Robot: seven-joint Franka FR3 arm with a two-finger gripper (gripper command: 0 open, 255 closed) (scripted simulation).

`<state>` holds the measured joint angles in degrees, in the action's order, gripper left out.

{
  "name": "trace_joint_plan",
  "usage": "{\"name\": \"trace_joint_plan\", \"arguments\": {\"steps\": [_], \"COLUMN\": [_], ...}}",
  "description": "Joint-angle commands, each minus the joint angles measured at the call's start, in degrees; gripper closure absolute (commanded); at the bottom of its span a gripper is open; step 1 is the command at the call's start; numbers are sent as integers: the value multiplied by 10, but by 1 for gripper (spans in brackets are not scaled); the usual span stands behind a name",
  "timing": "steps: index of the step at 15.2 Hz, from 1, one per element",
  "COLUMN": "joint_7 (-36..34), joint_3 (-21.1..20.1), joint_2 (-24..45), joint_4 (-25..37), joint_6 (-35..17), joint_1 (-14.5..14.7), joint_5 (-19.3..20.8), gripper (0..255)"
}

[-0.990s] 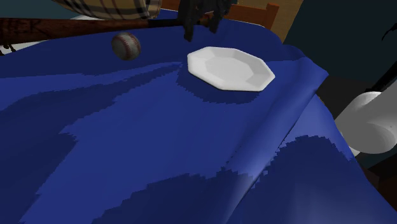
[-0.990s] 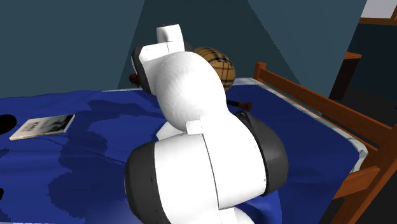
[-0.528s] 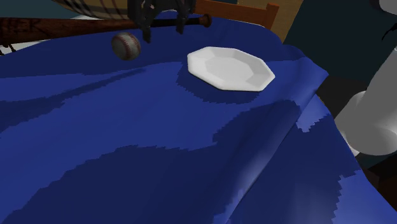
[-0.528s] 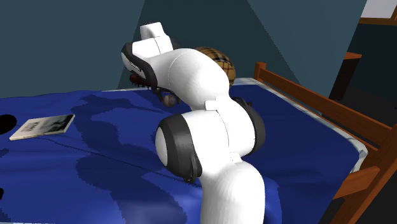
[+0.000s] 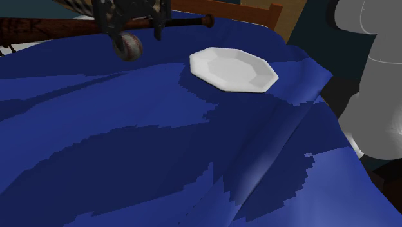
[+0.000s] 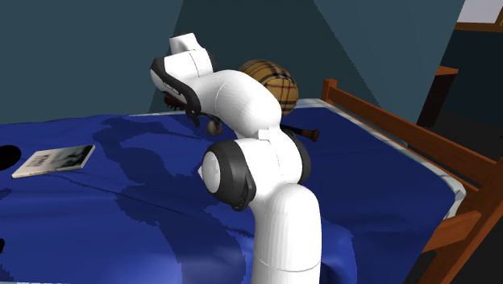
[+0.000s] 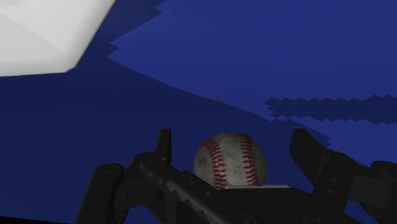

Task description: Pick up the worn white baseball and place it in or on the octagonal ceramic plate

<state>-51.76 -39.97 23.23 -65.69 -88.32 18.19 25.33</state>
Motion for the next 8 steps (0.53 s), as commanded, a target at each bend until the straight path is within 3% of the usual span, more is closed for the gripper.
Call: {"name": "trace_joint_plan", "arguments": {"steps": [1, 8], "joint_7": [-2, -4], "joint_3": [0, 0], "joint_2": [-4, -8], "joint_4": [-21, -48], "joint_6": [-18, -40], "joint_1": [-7, -16], "joint_5": [-3, -6], "gripper": [0, 0]}}
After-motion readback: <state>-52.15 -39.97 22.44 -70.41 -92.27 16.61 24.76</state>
